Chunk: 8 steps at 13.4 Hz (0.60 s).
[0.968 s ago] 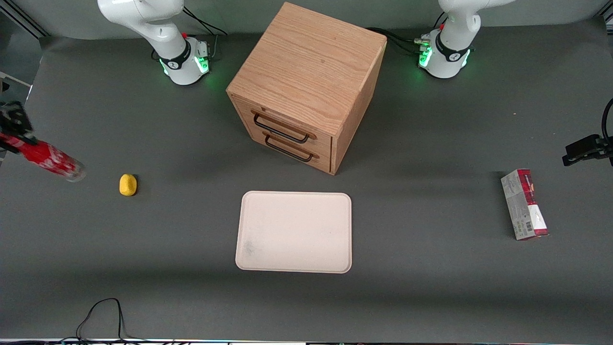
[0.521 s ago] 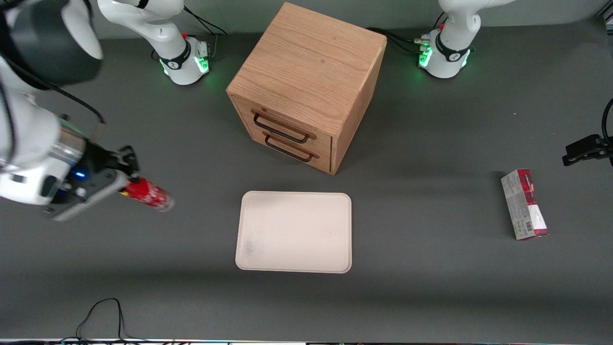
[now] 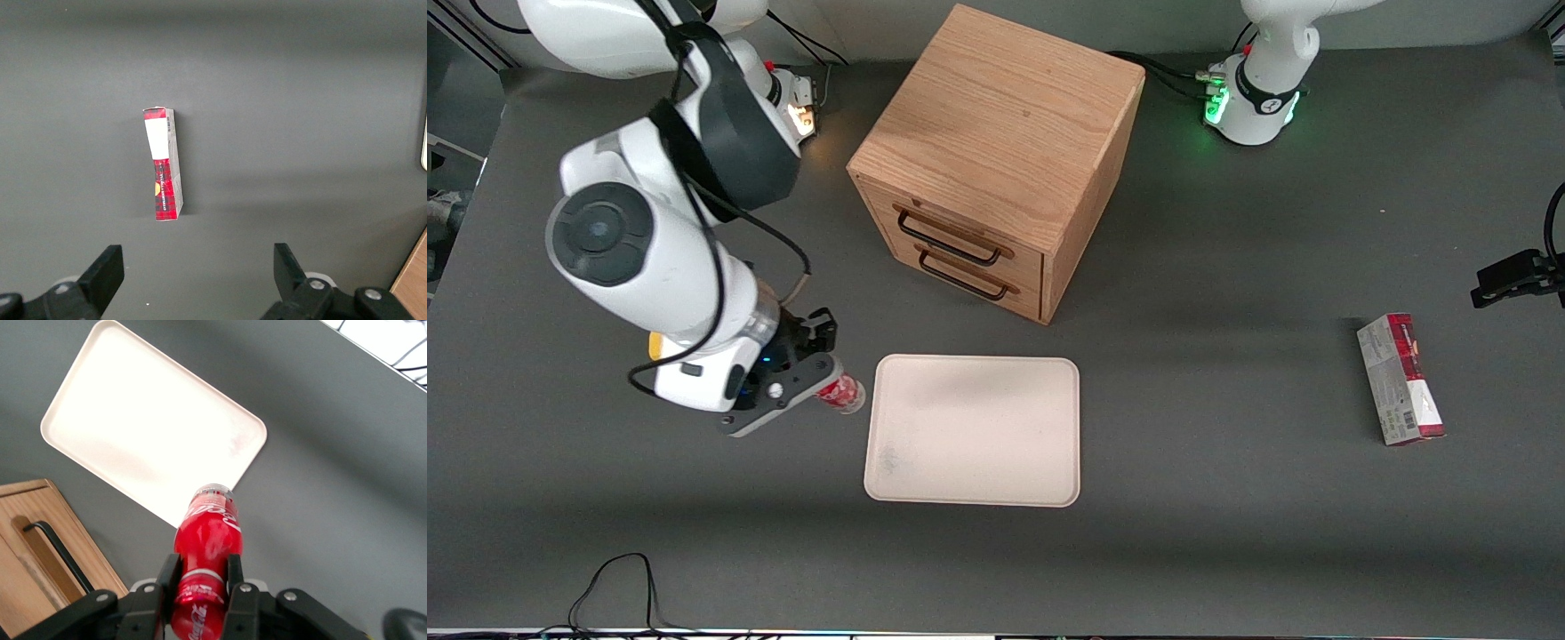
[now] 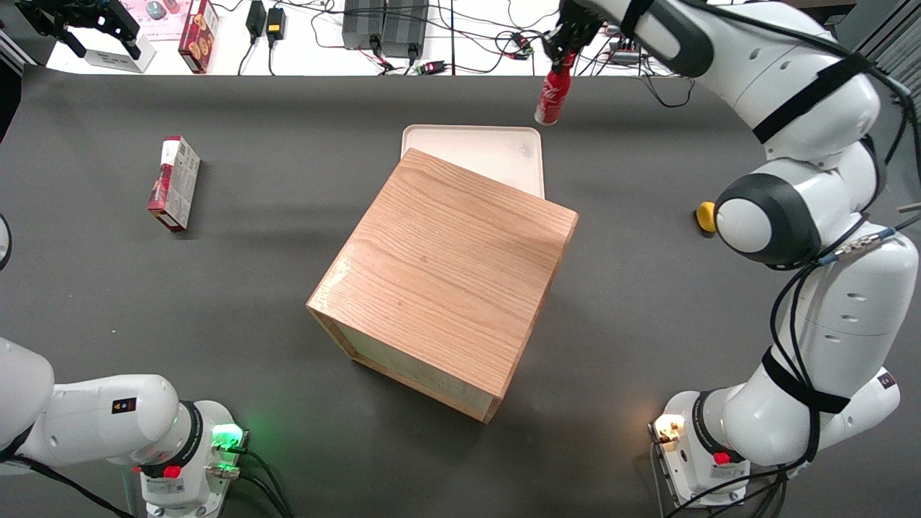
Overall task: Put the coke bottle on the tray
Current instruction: 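Carry the held bottle with the right gripper over the white tray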
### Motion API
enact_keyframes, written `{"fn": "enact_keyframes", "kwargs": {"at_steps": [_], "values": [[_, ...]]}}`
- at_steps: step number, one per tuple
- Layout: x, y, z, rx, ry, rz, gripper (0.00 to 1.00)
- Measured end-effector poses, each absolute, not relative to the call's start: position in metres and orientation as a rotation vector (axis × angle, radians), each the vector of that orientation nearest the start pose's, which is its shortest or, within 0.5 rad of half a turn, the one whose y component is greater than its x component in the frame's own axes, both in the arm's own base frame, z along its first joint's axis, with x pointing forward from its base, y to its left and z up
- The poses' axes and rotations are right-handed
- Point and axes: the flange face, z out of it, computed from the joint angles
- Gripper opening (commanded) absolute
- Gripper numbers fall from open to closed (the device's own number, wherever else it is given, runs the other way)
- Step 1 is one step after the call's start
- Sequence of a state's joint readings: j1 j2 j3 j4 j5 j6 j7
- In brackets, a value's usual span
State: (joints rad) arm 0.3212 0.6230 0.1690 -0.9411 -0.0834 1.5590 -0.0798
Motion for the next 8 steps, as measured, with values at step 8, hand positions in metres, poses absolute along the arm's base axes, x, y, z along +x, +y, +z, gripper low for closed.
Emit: {"fn": "enact_keyframes", "kwargs": {"at_steps": [8], "values": [[0.694, 0.306, 0.419, -3.043, -0.836, 0.014, 0.0]]}}
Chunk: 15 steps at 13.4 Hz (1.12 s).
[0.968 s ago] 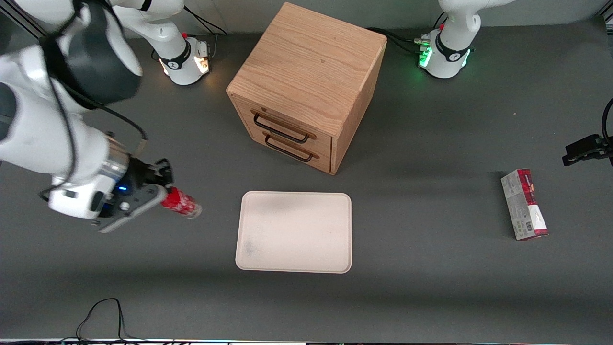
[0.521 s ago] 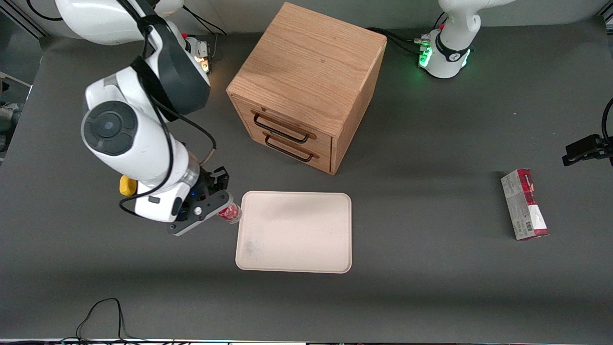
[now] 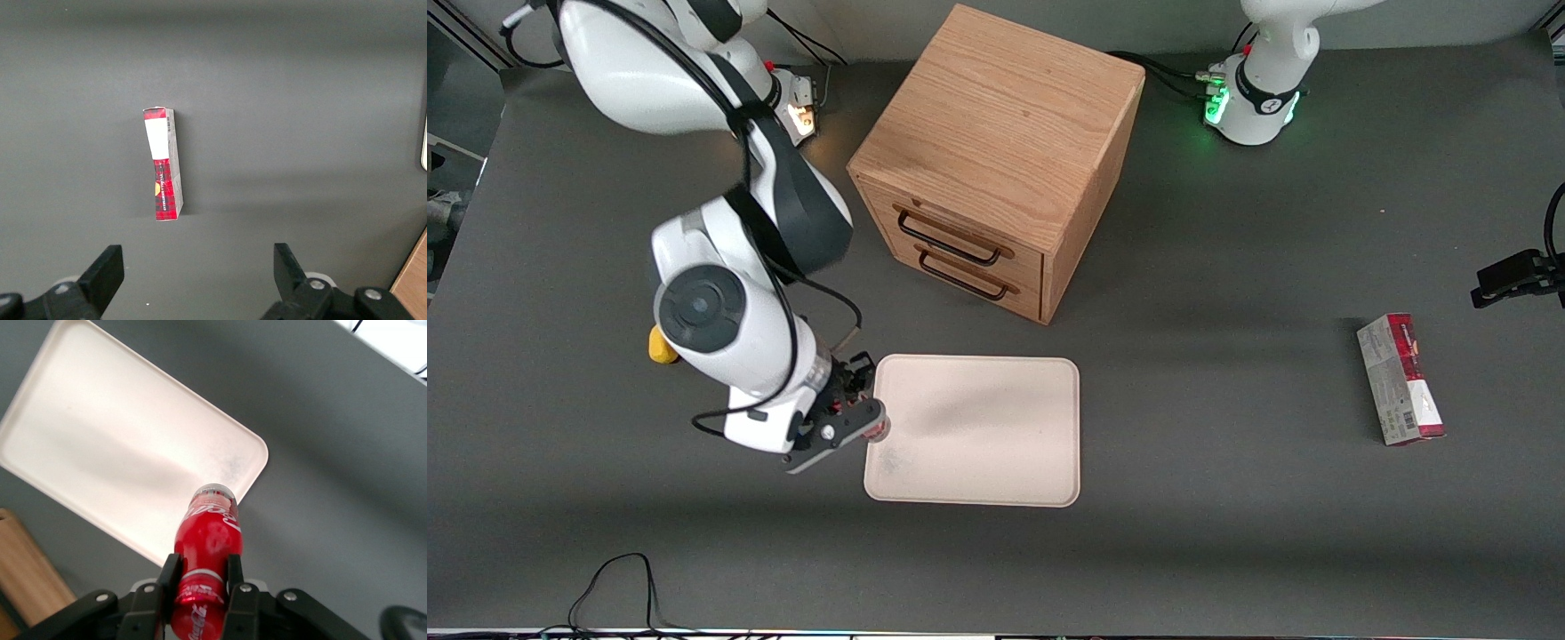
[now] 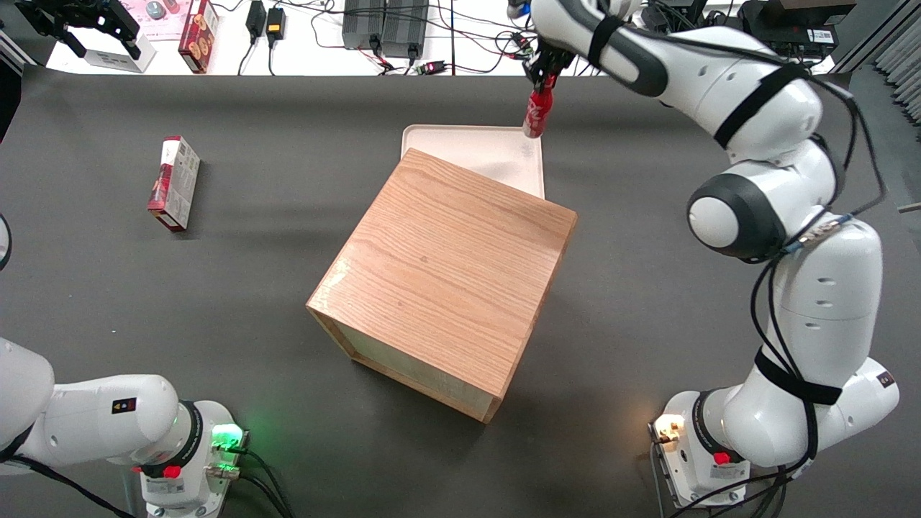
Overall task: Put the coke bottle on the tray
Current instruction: 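Carry the held bottle with the right gripper over the white tray, then lower the bottle onto the tray corner and open the right gripper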
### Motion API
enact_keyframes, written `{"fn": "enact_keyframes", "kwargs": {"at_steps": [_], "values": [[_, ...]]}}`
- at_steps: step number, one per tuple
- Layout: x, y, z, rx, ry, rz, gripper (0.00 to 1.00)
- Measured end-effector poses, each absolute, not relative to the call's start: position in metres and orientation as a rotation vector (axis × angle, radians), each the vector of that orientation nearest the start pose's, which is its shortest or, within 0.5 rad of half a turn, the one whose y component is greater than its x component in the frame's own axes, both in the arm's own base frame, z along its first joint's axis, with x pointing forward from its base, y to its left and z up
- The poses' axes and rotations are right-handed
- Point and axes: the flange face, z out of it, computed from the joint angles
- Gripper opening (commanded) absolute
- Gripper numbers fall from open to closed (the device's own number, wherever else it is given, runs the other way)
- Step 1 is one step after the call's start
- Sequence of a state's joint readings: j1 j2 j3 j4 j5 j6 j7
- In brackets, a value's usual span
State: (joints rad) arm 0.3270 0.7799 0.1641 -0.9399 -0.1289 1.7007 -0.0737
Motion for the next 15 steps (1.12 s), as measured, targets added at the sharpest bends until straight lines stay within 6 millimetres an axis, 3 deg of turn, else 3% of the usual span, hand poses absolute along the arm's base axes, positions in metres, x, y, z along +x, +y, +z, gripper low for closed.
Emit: {"fn": "enact_keyframes", "kwargs": {"at_steps": [3, 6, 9, 10, 11, 12, 15], "values": [[0.706, 0.31, 0.355, -3.04, -0.839, 0.055, 0.0], [0.71, 0.313, 0.33, -3.035, -0.838, 0.046, 0.0], [0.712, 0.313, 0.321, -3.034, -0.834, 0.044, 0.01], [0.712, 0.313, 0.32, -3.037, -0.825, 0.045, 0.36], [0.712, 0.313, 0.319, -3.039, -0.816, 0.045, 0.84], [0.712, 0.314, 0.319, -3.04, -0.811, 0.043, 1.0], [0.712, 0.315, 0.319, -3.04, -0.809, 0.039, 1.0]]}}
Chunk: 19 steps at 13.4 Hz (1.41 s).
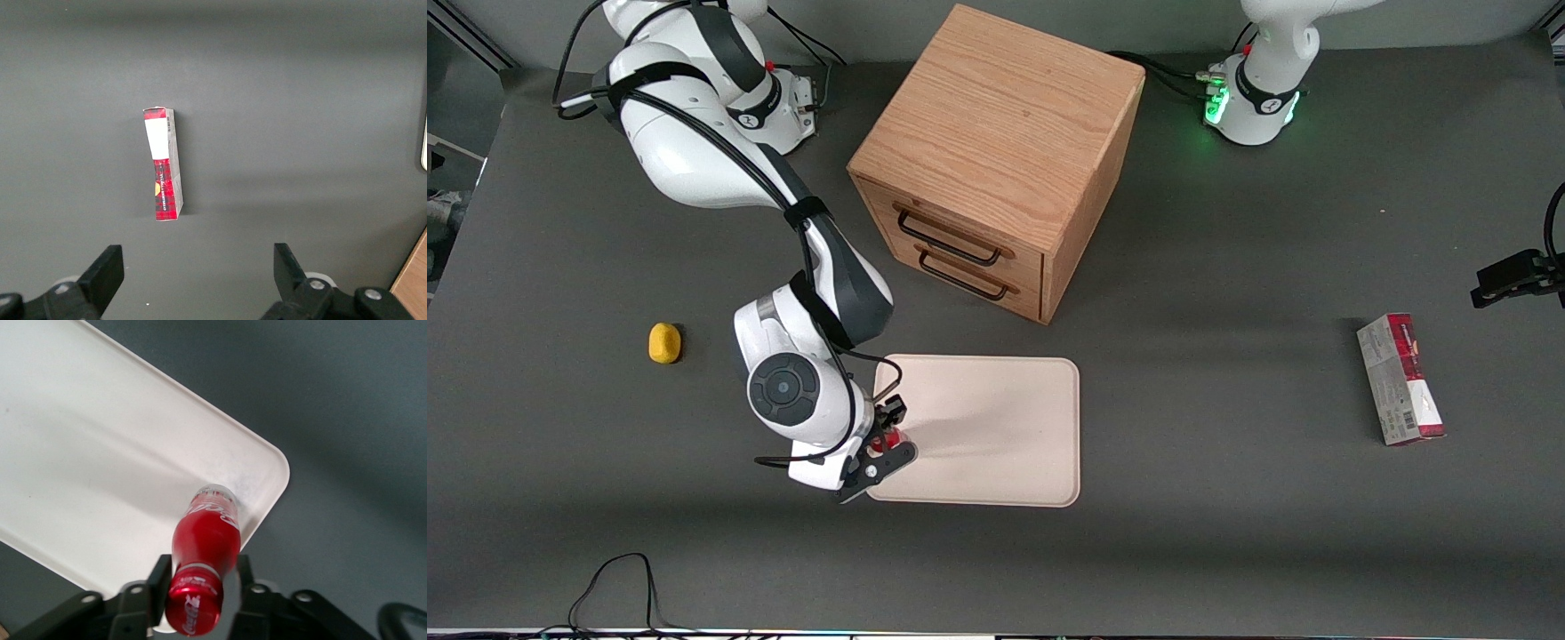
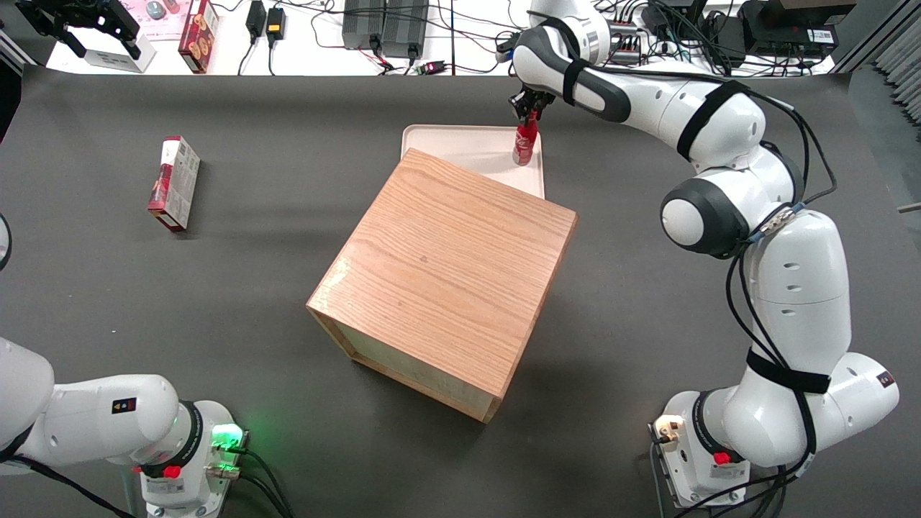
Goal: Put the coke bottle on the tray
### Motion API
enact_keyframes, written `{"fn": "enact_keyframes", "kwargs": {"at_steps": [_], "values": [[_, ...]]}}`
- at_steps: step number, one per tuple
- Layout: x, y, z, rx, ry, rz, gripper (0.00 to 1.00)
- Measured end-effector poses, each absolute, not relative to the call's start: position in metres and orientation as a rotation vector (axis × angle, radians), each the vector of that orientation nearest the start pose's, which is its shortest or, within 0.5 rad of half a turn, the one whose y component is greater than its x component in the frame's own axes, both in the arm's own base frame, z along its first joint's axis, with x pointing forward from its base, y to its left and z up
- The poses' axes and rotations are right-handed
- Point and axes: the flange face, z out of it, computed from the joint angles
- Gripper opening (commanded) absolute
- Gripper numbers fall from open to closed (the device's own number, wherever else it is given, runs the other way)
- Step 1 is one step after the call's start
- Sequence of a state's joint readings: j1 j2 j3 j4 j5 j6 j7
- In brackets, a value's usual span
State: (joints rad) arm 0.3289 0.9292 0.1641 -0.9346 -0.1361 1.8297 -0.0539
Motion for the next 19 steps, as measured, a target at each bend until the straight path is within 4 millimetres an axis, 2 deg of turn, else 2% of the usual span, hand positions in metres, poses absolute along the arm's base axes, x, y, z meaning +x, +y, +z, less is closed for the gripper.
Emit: {"fn": "enact_keyframes", "kwargs": {"at_steps": [3, 5, 7, 9, 13, 14, 16, 17, 19], "values": [[0.714, 0.316, 0.33, -3.045, -0.815, 0.007, 1.0], [0.712, 0.313, 0.356, -3.056, -0.815, 0.006, 1.0], [0.703, 0.309, 0.396, -3.069, -0.815, 0.027, 1.0], [0.689, 0.302, 0.445, -3.083, -0.812, 0.051, 1.0], [0.646, 0.281, 0.551, -3.112, -0.795, 0.074, 1.0], [0.635, 0.272, 0.572, -3.127, -0.775, 0.09, 1.0], [0.621, 0.242, 0.606, -3.169, -0.703, 0.116, 1.0], [0.616, 0.223, 0.619, -3.185, -0.657, 0.129, 1.0], [0.606, 0.173, 0.64, -3.181, -0.528, 0.145, 1.0]]}}
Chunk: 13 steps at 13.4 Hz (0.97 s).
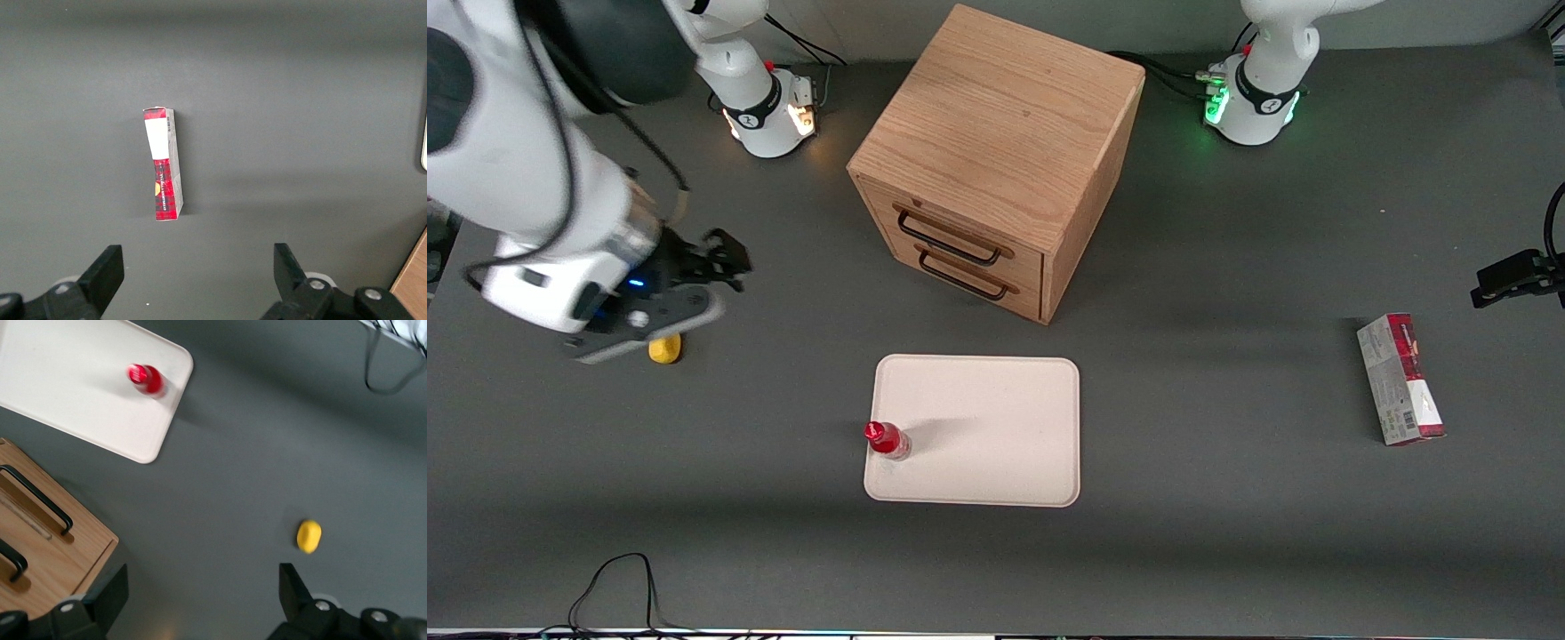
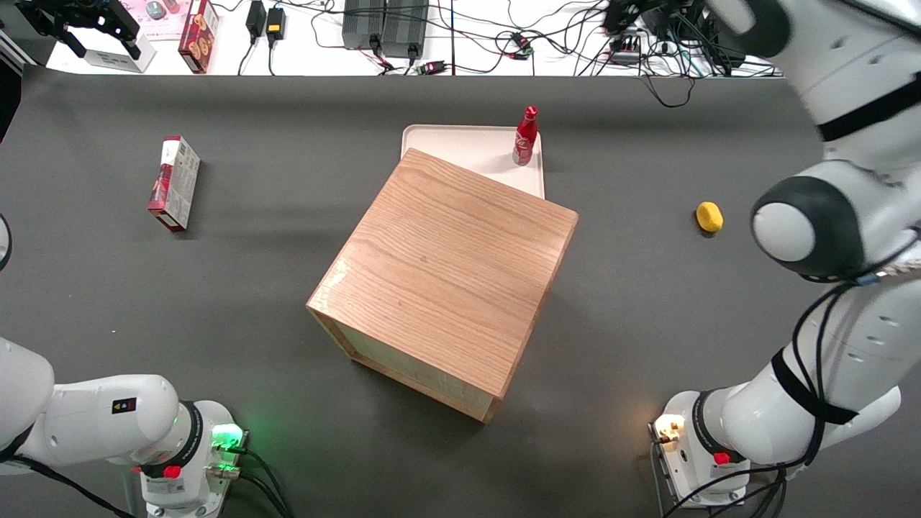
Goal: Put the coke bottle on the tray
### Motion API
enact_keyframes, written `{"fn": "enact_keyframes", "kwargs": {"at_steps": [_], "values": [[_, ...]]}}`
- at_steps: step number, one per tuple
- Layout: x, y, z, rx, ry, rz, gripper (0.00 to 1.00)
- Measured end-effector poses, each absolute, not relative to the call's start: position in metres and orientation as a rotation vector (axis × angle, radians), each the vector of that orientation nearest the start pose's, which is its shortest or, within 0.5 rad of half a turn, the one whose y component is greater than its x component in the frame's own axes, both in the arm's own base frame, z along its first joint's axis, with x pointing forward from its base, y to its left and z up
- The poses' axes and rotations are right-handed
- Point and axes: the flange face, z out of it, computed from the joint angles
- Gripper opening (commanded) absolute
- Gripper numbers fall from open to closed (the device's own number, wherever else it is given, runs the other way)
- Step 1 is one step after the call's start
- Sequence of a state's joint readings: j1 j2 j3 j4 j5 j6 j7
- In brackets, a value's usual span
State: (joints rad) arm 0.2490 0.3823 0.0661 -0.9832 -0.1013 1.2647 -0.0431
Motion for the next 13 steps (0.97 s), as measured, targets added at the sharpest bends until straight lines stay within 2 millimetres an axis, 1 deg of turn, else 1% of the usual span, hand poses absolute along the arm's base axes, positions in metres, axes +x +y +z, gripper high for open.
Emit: {"fn": "enact_keyframes", "kwargs": {"at_steps": [2, 3, 4, 5, 6, 7, 9, 11, 13], "values": [[0.596, 0.115, 0.65, -3.163, -0.368, 0.11, 1.0], [0.588, 0.085, 0.651, -3.16, -0.292, 0.083, 1.0], [0.58, 0.06, 0.648, -3.157, -0.228, 0.062, 1.0], [0.57, 0.04, 0.643, -3.155, -0.177, 0.049, 1.0], [0.561, 0.024, 0.638, -3.152, -0.136, 0.045, 1.0], [0.552, 0.011, 0.634, -3.151, -0.102, 0.044, 1.0], [0.542, -0.006, 0.633, -3.149, -0.055, 0.049, 1.0], [0.538, -0.013, 0.635, -3.149, -0.033, 0.044, 1.0], [0.538, -0.014, 0.634, -3.149, -0.031, 0.041, 1.0]]}}
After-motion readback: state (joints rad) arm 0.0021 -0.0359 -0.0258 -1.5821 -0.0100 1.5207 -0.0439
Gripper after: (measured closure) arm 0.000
